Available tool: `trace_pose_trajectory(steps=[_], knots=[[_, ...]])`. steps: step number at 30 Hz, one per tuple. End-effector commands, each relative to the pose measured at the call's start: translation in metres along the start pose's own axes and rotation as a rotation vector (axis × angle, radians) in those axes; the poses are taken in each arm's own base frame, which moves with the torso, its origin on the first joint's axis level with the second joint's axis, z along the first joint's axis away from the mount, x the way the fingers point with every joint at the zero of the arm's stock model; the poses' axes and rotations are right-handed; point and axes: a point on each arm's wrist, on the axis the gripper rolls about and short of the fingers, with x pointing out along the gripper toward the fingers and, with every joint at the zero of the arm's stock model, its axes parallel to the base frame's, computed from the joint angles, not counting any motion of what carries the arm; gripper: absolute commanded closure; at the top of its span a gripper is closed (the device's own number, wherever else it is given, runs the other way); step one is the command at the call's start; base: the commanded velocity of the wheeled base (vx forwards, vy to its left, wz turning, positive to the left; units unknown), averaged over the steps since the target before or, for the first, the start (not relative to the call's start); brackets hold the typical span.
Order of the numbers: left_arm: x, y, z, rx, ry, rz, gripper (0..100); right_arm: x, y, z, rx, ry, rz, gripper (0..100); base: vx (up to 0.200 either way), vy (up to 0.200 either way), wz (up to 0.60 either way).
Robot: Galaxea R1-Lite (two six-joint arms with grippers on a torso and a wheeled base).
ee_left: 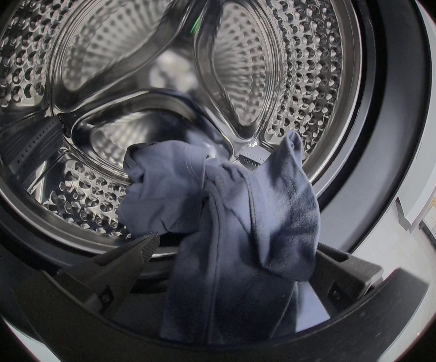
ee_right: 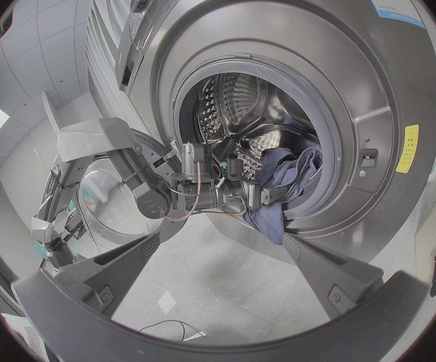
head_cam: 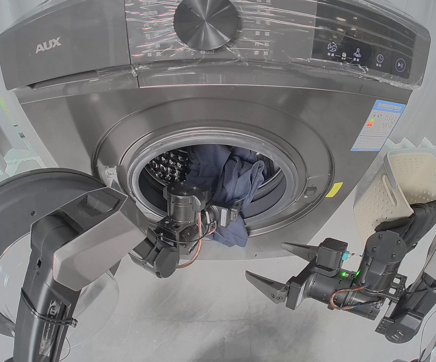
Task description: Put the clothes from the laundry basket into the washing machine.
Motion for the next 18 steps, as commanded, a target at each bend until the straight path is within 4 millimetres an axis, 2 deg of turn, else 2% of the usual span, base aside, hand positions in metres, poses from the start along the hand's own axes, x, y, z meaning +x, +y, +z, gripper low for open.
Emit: trace_pose_trajectory(steps=[1,7,8,14,17,18], knots=[[0.008,-0.001,-0.021,0.004,0.034,-0.005,0,0.0,0.0,0.0,0.0,0.001,0.0,0,0.0,0.0,0.0],[0.01,-0.003,-0.031,0.009,0.053,-0.008,0,0.0,0.0,-0.001,0.0,0.003,0.0,0,0.0,0.0,0.0],[0.011,-0.002,-0.031,0.01,0.05,-0.005,100,0.0,0.0,-0.001,0.0,0.003,0.0,0,0.0,0.0,0.0],[0.015,0.0,-0.015,0.009,0.0,-0.003,100,0.0,0.0,-0.001,0.0,0.003,0.0,0,0.0,0.0,0.0],[0.018,0.0,-0.001,-0.001,-0.052,-0.001,100,0.001,0.0,0.0,0.0,0.001,0.0,0,0.0,0.0,0.0],[0.02,0.0,0.01,-0.009,-0.09,0.002,100,0.001,0.0,0.0,0.0,0.001,0.0,0,0.0,0.0,0.0]])
